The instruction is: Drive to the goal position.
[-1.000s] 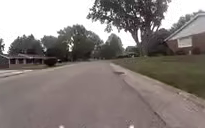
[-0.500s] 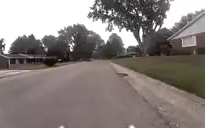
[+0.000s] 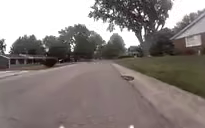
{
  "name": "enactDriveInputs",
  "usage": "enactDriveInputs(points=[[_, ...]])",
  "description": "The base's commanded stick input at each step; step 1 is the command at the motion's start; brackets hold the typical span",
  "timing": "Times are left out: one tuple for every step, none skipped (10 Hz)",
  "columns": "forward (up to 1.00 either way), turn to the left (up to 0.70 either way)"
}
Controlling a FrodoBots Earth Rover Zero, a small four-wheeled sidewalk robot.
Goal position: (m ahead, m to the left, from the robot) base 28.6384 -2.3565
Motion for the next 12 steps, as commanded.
enactDriveInputs(points=[[1.0,0.0],[1.0,0.0],[1.0,-0.15],[1.0,-0.32],[1.0,-0.21],[1.0,-0.06],[1.0,-0.01],[1.0,0.0],[1.0,0.0],[1.0,0.0],[1.0,0.0],[1.0,0.0]])
